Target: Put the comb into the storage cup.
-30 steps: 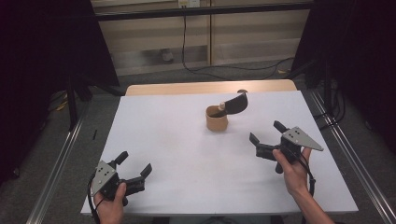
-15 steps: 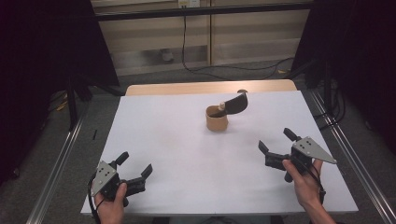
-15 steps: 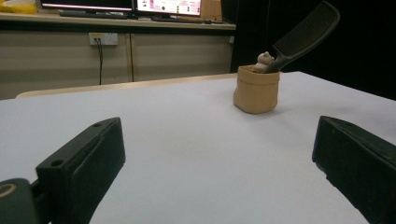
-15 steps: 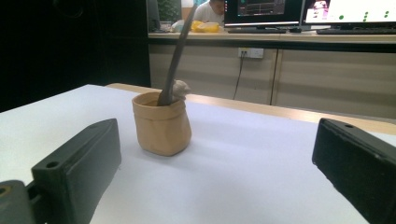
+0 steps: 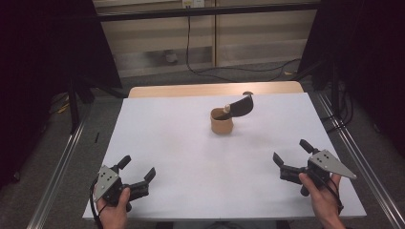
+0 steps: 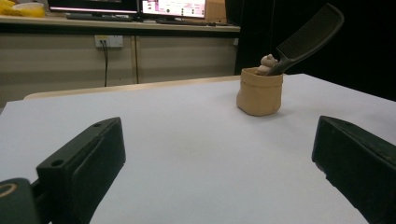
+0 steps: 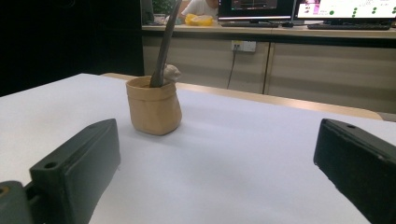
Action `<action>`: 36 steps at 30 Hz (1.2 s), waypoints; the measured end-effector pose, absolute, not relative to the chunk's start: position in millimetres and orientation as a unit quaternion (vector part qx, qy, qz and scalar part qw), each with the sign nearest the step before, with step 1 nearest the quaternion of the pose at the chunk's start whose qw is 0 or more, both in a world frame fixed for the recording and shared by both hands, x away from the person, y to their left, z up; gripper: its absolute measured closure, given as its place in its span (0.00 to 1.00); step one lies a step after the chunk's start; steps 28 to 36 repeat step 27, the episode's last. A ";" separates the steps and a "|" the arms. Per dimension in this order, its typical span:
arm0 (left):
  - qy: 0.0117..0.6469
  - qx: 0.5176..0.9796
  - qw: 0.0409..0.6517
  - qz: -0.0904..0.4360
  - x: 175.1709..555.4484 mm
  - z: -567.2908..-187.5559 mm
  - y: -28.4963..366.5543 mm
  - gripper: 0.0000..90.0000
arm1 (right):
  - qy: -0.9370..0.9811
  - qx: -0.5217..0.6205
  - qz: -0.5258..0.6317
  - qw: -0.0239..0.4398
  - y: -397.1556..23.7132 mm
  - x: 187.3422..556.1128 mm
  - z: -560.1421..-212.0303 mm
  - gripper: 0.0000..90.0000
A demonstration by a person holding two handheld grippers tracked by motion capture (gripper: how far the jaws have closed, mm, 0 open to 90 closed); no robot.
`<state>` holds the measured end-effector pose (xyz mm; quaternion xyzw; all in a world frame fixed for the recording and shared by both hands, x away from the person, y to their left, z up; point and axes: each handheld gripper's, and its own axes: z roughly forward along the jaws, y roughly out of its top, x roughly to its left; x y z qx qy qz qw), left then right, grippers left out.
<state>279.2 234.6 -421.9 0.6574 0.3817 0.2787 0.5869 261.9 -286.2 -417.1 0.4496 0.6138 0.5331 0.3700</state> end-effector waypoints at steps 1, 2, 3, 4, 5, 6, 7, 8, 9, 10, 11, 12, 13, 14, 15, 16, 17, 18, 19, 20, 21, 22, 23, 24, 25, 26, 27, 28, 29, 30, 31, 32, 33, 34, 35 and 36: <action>0.381 0.659 0.585 0.279 279.2 -422.0 234.6 0.03 | 0.613 0.451 0.533 0.370 -287.1 260.6 -417.5 0.00; 0.381 0.660 0.584 0.280 279.3 -422.1 234.4 0.03 | 0.613 0.452 0.533 0.369 -288.7 259.3 -418.0 0.00; 0.381 0.660 0.584 0.279 279.4 -422.5 234.0 0.03 | 0.610 0.454 0.533 0.370 -290.1 257.8 -418.9 0.00; 0.382 0.661 0.584 0.277 279.4 -422.7 233.8 0.03 | 0.608 0.455 0.533 0.372 -291.5 256.6 -420.0 0.00; 0.382 0.660 0.584 0.277 279.5 -422.9 233.5 0.03 | 0.606 0.458 0.533 0.373 -292.7 255.2 -421.2 0.00; 0.382 0.661 0.583 0.277 279.8 -423.1 233.5 0.03 | 0.606 0.459 0.532 0.374 -293.8 253.7 -422.3 0.00; 0.383 0.661 0.583 0.276 280.0 -423.2 233.5 0.03 | 0.605 0.460 0.532 0.373 -294.2 252.5 -423.6 0.00; 0.384 0.662 0.582 0.276 280.2 -423.4 233.7 0.03 | 0.606 0.460 0.529 0.374 -294.2 250.9 -424.3 0.00; 0.384 0.662 0.581 0.277 280.4 -423.5 233.9 0.03 | 0.612 0.456 0.525 0.376 -294.2 249.2 -424.7 0.00; 0.385 0.663 0.579 0.278 280.9 -423.6 234.0 0.03 | 0.615 0.454 0.525 0.375 -293.6 247.3 -424.7 0.00; 0.385 0.664 0.577 0.278 281.2 -423.7 234.3 0.03 | 0.616 0.451 0.526 0.375 -293.8 245.7 -424.7 0.00; 0.386 0.663 0.579 0.276 281.6 -423.9 234.2 0.03 | 0.615 0.453 0.527 0.373 -294.2 244.2 -424.8 0.00; 0.388 0.662 0.579 0.276 281.6 -423.9 234.2 0.03 | 0.613 0.455 0.527 0.374 -294.9 242.4 -425.3 0.00; 0.388 0.662 0.579 0.276 281.5 -423.8 234.3 0.03 | 0.611 0.457 0.526 0.377 -295.8 240.7 -426.4 0.00; 0.389 0.660 0.580 0.276 281.6 -423.7 234.3 0.03 | 0.610 0.457 0.526 0.378 -296.6 239.0 -427.9 0.00; 0.389 0.661 0.579 0.276 281.8 -423.6 234.9 0.03 | 0.607 0.461 0.524 0.379 -297.1 237.7 -430.0 0.00; 0.389 0.661 0.580 0.274 282.2 -423.6 235.0 0.03 | 0.608 0.461 0.522 0.382 -298.1 237.1 -432.1 0.00; 0.388 0.661 0.582 0.272 283.0 -423.8 234.9 0.03 | 0.609 0.461 0.521 0.380 -298.5 237.1 -433.7 0.00; 0.386 0.662 0.582 0.270 283.7 -424.0 235.5 0.03 | 0.611 0.462 0.519 0.380 -298.8 237.1 -434.7 0.00; 0.384 0.663 0.583 0.270 284.4 -424.1 236.1 0.03 | 0.608 0.463 0.520 0.382 -298.8 237.1 -435.1 0.00; 0.385 0.663 0.583 0.269 285.1 -424.4 236.1 0.03 | 0.606 0.463 0.522 0.383 -298.7 237.2 -434.9 0.00; 0.384 0.665 0.581 0.269 286.1 -424.7 236.7 0.03 | 0.604 0.462 0.524 0.383 -298.4 237.3 -434.7 0.00; 0.385 0.664 0.583 0.267 287.2 -425.0 237.1 0.03 | 0.605 0.461 0.525 0.384 -298.0 237.5 -434.9 0.00; 0.387 0.664 0.582 0.267 287.6 -425.2 237.7 0.03 | 0.606 0.462 0.525 0.379 -297.4 238.1 -435.4 0.00; 0.389 0.663 0.582 0.266 287.9 -425.4 238.3 0.03 | 0.606 0.462 0.524 0.380 -297.3 238.8 -435.9 0.00; 0.390 0.663 0.582 0.264 287.8 -425.5 238.8 0.03 | 0.606 0.465 0.523 0.379 -297.1 239.2 -436.3 0.00; 0.390 0.664 0.581 0.263 287.8 -425.5 239.1 0.03 | 0.606 0.465 0.523 0.378 -297.1 239.5 -436.4 0.00; 0.390 0.664 0.581 0.263 287.8 -425.5 239.1 0.03 | 0.606 0.465 0.523 0.378 -297.1 239.5 -436.4 0.00; 0.390 0.664 0.581 0.263 287.8 -425.5 239.1 0.03 | 0.606 0.465 0.523 0.378 -297.1 239.5 -436.4 0.00; 0.390 0.664 0.581 0.263 287.8 -425.5 239.1 0.03 | 0.606 0.465 0.523 0.378 -297.1 239.5 -436.4 0.00; 0.390 0.664 0.581 0.263 287.8 -425.5 239.1 0.03 | 0.606 0.465 0.523 0.378 -297.1 239.5 -436.4 0.00; 0.390 0.664 0.581 0.263 287.8 -425.5 239.1 0.03 | 0.606 0.465 0.523 0.378 -297.1 239.5 -436.4 0.00; 0.390 0.664 0.581 0.263 287.8 -425.5 239.1 0.03 | 0.606 0.465 0.523 0.378 -297.1 239.5 -436.4 0.00; 0.390 0.664 0.581 0.263 287.8 -425.5 239.1 0.03 | 0.606 0.465 0.523 0.378 -297.1 239.5 -436.4 0.00; 0.390 0.664 0.581 0.263 287.8 -425.5 239.1 0.03 | 0.606 0.465 0.523 0.378 -297.1 239.5 -436.4 0.00; 0.390 0.664 0.581 0.263 287.8 -425.5 239.1 0.03 | 0.606 0.465 0.523 0.378 -297.1 239.5 -436.4 0.00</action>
